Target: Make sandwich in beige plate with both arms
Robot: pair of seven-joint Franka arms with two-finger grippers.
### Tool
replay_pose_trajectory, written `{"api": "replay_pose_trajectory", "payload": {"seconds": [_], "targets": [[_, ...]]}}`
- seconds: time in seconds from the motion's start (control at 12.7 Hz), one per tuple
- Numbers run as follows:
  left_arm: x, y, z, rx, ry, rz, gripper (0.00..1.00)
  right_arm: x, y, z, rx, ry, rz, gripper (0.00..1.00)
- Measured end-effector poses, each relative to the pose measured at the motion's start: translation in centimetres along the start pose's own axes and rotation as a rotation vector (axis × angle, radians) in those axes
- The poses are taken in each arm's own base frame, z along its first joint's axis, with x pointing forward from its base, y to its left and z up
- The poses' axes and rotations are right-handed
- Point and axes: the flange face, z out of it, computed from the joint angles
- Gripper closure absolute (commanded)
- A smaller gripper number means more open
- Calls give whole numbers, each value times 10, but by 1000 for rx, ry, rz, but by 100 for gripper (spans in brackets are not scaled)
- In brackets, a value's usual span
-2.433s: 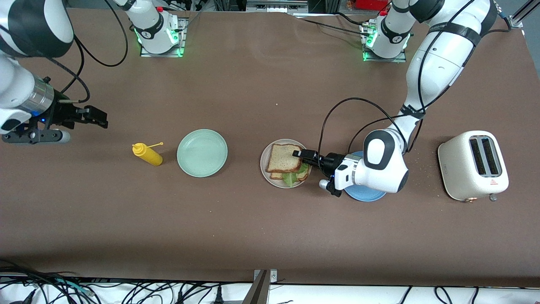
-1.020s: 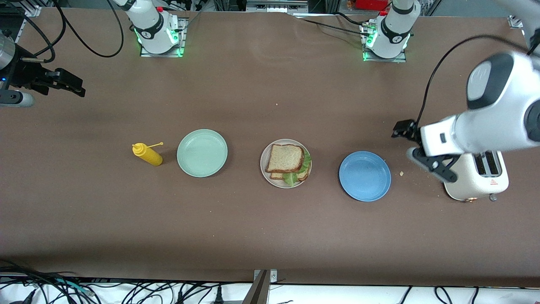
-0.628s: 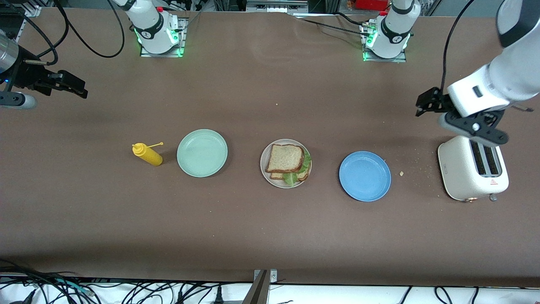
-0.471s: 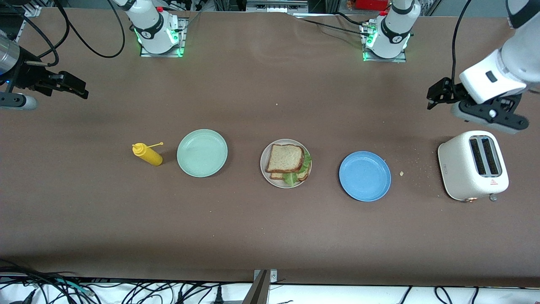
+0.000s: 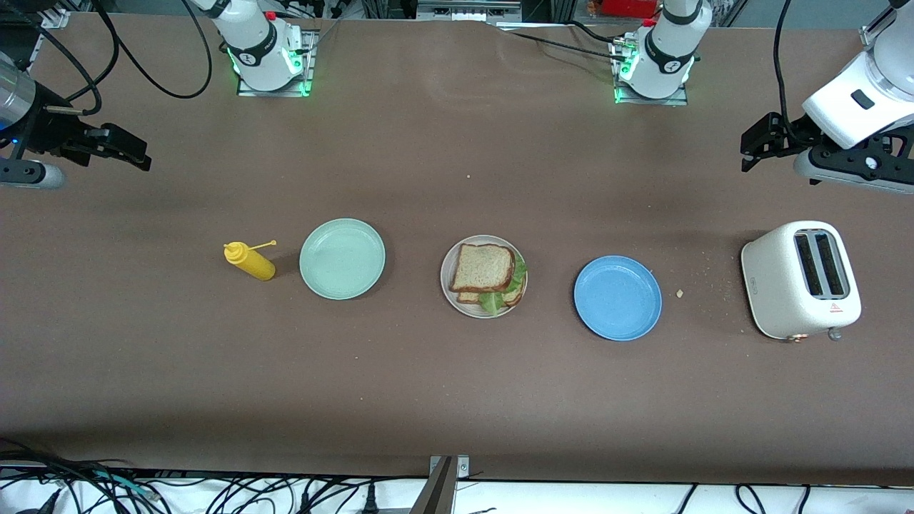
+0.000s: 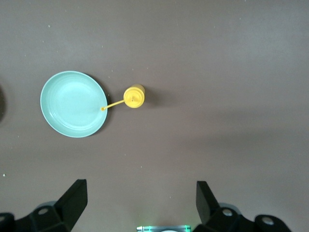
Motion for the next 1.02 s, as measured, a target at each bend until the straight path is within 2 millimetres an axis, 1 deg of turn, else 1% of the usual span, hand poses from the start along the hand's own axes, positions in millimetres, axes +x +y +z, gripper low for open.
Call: {"api": "replay_pose_trajectory", "payload": {"seconds": [0.24,0.78,1.02], "targets": [[-2,-5,6,-42,-20,-18,0,2,-2,3,1,-1,-2,0],[-3,-3,7,-44,-28,-18,0,4,-2,6,2,-6,-2,0],[-3,-3,7,-43,-30,-70,0,5,-2,8,2,-10,-2,0]]}}
